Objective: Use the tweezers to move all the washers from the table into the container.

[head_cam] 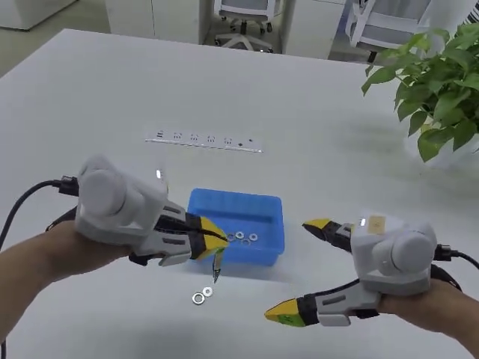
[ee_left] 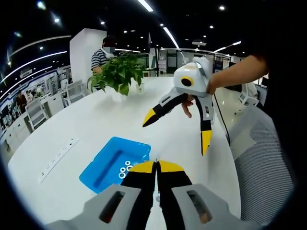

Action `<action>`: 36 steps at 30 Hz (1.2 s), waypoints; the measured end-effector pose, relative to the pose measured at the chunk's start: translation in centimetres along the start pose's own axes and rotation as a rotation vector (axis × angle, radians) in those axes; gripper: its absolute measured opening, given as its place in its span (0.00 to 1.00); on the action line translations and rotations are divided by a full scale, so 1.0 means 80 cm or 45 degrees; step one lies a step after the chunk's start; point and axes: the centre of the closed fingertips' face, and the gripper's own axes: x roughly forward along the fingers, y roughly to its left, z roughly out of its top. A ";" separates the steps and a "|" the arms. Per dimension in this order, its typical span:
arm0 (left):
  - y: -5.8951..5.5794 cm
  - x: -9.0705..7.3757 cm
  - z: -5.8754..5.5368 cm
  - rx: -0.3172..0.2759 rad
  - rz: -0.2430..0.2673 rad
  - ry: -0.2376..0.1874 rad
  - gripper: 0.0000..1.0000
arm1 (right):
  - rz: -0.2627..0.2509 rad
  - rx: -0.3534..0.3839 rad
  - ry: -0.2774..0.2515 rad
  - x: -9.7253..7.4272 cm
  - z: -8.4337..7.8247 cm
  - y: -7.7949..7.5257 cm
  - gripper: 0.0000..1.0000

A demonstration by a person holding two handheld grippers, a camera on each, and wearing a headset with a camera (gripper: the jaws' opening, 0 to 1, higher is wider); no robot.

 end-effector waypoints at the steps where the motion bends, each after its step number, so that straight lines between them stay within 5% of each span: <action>1: 0.000 0.000 -0.002 -0.001 0.000 0.003 0.04 | 0.001 0.001 0.001 0.000 -0.001 0.000 0.99; 15: 0.003 -0.001 -0.025 -0.010 0.005 0.026 0.04 | 0.009 0.014 0.013 0.002 -0.009 0.008 0.98; 36: 0.002 -0.001 -0.025 -0.024 -0.008 0.007 0.04 | 0.021 0.002 0.029 0.007 -0.010 0.011 0.95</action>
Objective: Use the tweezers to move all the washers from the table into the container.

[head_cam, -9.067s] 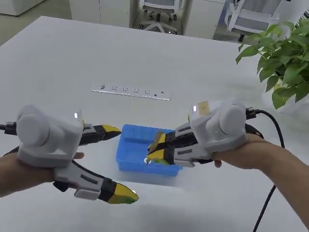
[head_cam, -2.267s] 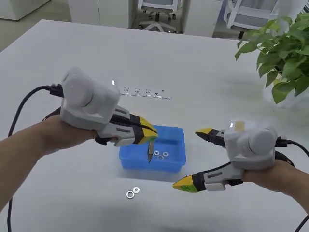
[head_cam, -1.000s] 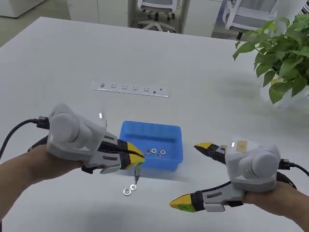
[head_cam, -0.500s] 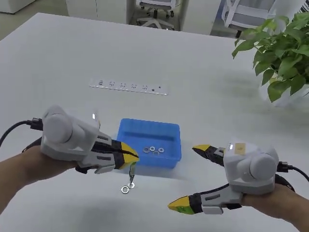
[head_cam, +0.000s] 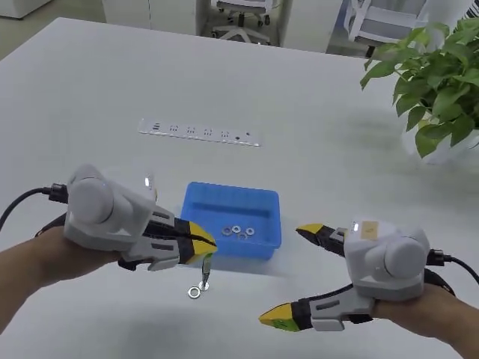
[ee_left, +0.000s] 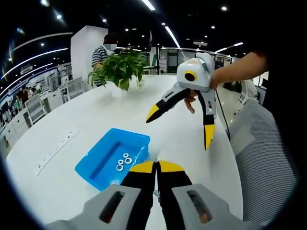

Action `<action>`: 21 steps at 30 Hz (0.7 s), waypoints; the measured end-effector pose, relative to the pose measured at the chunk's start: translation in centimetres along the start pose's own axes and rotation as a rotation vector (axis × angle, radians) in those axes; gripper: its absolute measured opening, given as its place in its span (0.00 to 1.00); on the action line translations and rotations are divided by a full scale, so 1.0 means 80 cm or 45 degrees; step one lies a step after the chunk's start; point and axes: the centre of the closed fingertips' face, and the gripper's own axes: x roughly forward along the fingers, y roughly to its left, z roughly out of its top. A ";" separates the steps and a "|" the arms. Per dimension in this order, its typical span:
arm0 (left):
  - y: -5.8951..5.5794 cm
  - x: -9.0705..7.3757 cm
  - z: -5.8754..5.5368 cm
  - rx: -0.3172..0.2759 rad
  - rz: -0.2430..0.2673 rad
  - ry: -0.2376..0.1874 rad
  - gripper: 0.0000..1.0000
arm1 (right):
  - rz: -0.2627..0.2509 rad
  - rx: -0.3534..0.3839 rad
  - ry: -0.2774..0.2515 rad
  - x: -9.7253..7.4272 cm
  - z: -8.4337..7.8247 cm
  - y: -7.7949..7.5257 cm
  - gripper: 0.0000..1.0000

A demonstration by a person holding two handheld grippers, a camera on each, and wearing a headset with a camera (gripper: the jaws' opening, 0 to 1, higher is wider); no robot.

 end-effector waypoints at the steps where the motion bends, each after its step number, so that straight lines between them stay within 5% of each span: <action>1: 0.000 -0.001 0.000 0.005 -0.003 0.000 0.04 | 0.002 -0.002 0.000 0.000 0.000 0.000 0.95; 21: 0.000 -0.003 -0.003 0.054 -0.066 0.027 0.04 | 0.138 -0.168 0.001 0.022 0.014 0.018 0.63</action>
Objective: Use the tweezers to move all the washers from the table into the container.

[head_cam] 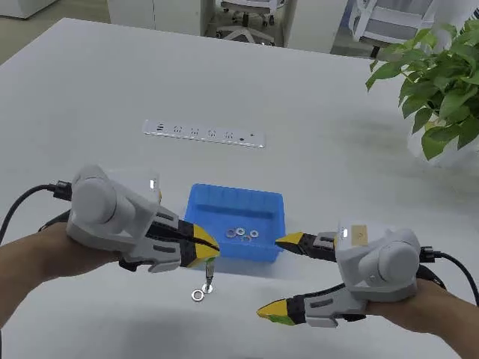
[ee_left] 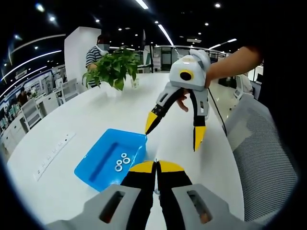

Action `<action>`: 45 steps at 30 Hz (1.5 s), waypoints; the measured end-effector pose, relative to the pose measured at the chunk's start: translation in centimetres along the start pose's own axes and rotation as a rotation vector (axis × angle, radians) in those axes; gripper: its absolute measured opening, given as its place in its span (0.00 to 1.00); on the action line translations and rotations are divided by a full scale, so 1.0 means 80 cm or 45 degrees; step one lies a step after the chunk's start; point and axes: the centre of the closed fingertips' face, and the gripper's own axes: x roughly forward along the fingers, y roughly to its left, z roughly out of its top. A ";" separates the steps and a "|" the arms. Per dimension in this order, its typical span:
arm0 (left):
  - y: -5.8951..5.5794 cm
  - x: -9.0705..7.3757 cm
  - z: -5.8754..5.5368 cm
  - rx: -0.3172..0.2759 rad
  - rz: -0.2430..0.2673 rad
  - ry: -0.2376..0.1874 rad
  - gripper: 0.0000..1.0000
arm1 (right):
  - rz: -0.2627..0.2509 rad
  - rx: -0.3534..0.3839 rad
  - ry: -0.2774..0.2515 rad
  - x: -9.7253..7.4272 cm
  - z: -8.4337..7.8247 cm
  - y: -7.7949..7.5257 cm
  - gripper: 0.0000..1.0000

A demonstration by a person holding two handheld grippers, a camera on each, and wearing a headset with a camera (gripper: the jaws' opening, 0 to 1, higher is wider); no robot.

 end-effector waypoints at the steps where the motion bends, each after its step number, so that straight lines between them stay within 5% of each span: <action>1: 0.000 0.000 0.000 0.003 -0.002 0.002 0.04 | 0.008 -0.001 0.001 0.002 0.000 0.000 0.62; 19: -0.005 0.005 0.003 0.040 -0.096 0.037 0.04 | 0.169 -0.129 0.027 0.049 0.009 0.009 0.36; 45: -0.012 0.008 0.006 0.071 -0.158 0.064 0.05 | 0.276 -0.187 0.051 0.101 0.019 0.016 0.17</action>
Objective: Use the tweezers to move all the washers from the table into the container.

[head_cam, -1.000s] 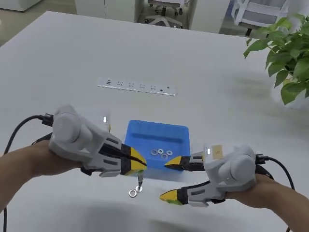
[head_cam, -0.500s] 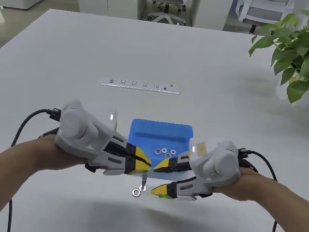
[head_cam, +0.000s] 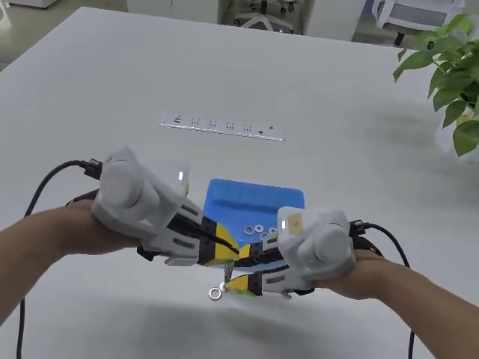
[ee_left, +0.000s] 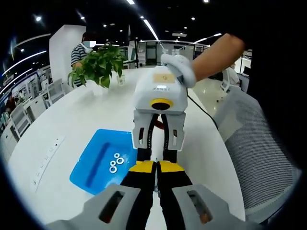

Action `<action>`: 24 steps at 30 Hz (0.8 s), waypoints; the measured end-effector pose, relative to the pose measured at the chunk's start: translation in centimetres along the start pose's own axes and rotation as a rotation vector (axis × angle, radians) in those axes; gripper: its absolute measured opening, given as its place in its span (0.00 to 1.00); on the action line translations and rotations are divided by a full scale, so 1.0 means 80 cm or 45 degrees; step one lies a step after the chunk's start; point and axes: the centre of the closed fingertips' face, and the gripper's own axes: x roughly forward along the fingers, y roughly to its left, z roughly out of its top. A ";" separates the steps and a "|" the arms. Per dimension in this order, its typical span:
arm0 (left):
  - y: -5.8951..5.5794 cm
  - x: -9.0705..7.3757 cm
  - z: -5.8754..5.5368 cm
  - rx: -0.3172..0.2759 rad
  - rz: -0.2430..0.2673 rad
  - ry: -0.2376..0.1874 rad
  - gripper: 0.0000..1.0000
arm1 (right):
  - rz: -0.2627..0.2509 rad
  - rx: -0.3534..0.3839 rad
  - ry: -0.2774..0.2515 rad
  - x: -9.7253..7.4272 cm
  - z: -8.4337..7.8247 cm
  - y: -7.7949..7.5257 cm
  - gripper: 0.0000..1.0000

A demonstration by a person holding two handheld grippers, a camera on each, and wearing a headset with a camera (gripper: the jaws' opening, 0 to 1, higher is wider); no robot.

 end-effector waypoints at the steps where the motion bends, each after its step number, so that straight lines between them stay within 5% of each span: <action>1: 0.000 0.000 0.000 0.001 0.000 0.001 0.05 | 0.001 0.003 0.000 0.001 0.000 -0.001 0.15; 24: 0.001 -0.005 -0.007 -0.017 0.015 -0.002 0.05 | 0.012 0.008 0.030 0.007 -0.001 0.004 0.07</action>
